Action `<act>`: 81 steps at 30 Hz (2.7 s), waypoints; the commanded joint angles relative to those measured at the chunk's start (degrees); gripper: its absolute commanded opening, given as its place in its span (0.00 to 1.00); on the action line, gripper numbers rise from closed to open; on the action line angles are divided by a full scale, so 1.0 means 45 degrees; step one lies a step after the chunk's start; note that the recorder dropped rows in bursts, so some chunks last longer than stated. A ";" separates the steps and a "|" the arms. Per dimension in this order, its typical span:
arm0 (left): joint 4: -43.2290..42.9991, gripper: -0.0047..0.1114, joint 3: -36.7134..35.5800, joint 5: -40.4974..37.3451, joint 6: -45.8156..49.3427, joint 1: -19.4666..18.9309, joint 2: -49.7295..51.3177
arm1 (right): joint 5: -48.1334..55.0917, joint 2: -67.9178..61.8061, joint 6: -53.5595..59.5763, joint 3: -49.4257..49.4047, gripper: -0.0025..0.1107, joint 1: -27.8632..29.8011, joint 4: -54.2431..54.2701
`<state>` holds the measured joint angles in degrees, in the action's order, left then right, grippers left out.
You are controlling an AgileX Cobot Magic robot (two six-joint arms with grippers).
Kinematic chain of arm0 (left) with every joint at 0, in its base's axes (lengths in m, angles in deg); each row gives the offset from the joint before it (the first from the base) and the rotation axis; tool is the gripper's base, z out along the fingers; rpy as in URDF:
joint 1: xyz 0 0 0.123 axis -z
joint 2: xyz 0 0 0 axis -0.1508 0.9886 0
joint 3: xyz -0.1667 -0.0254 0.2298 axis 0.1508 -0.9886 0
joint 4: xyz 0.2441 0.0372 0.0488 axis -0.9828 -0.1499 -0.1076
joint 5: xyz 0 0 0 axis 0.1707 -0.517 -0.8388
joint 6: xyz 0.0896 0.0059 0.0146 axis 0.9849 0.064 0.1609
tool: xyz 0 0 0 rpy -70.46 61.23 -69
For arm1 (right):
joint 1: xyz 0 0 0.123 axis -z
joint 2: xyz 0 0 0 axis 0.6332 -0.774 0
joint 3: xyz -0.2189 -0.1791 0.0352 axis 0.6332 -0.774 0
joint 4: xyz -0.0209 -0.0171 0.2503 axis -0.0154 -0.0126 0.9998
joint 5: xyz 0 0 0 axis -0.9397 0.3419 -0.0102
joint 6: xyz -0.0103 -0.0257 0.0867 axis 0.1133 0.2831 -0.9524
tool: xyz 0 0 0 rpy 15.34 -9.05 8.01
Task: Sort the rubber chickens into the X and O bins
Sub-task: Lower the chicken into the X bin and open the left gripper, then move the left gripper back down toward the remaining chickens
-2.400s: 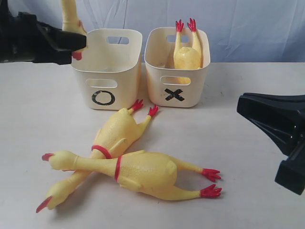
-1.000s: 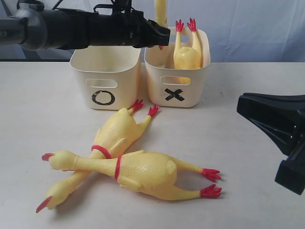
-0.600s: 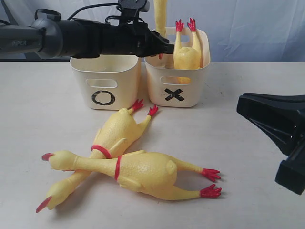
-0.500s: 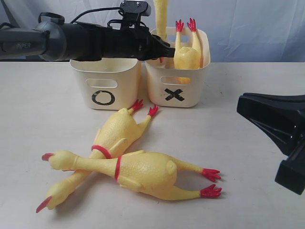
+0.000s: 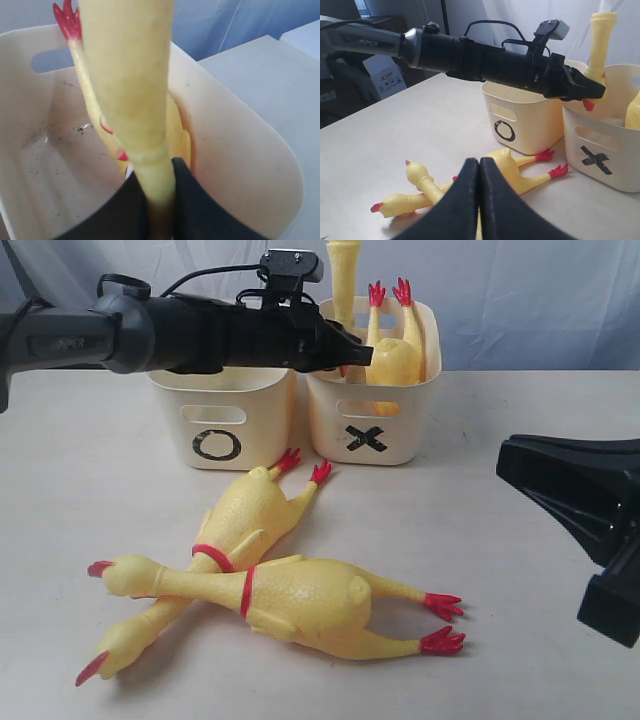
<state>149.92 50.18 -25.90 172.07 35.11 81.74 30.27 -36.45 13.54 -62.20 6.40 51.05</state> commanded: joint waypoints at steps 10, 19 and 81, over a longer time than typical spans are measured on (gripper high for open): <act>-0.3077 0.22 0.0335 0.0192 -0.2950 0.0127 0.0436 | 0.0014 0.0066 0.0012 -0.0053 0.01 0.0058 0.0080; -0.3025 0.42 0.0335 0.0192 -0.2950 0.0127 0.0436 | 0.0014 0.0066 0.0012 -0.0053 0.01 0.0058 0.0080; -1.5594 0.04 -0.5497 -0.7645 -0.9135 0.0127 -0.8823 | 0.0590 0.0066 0.0012 -0.0053 0.01 0.0058 -0.0922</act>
<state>80.03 27.95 -59.21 131.39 35.46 45.17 32.16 -36.45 13.54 -62.20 6.40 47.81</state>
